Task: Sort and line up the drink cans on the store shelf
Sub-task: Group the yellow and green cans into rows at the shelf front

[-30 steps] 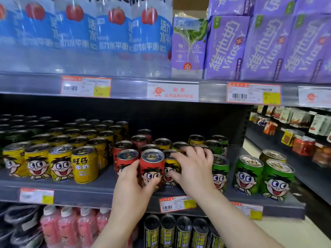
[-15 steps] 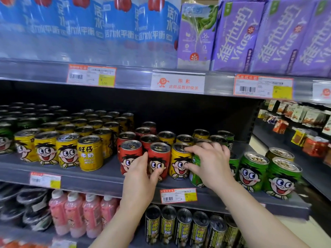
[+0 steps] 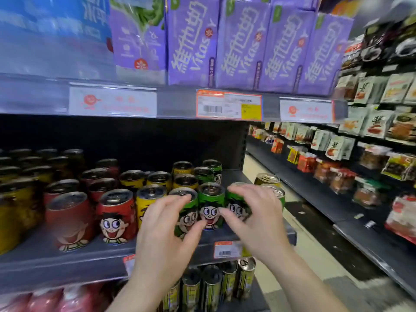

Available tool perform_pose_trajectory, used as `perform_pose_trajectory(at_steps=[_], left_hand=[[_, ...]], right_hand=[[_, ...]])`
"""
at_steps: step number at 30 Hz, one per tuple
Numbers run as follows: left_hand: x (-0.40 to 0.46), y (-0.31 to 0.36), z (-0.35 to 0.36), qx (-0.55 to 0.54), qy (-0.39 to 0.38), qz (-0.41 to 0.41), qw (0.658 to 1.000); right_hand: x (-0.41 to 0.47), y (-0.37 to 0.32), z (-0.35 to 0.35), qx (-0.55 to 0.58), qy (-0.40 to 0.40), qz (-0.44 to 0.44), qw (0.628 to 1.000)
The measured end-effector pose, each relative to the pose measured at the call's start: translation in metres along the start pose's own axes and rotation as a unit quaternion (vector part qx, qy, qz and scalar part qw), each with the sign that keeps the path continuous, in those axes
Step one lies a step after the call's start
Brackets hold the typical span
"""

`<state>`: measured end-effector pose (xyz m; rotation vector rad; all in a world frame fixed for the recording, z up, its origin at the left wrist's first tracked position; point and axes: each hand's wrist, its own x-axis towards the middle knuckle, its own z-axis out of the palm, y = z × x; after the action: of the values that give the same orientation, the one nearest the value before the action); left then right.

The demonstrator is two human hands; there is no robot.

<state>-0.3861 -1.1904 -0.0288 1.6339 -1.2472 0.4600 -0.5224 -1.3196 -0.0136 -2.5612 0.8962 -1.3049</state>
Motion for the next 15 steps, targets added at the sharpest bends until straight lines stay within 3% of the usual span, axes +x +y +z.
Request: perform_pose_trajectory(at_steps=[5,8,15], left_hand=[[0.019,0.039,0.058,0.000,-0.079,0.019,0.997],[0.031,0.057,0.088,0.018,-0.067,0.022,0.997],[0.028,0.093,0.158,0.193,-0.097,0.003,0.976]], right_hand=[[0.002,0.078,-0.051,0.065,0.026,0.136,0.988],[0.015,0.125,-0.056,0.105,-0.002,0.184,0.977],[0.057,0.185,-0.028,0.144,-0.213,0.147,0.955]])
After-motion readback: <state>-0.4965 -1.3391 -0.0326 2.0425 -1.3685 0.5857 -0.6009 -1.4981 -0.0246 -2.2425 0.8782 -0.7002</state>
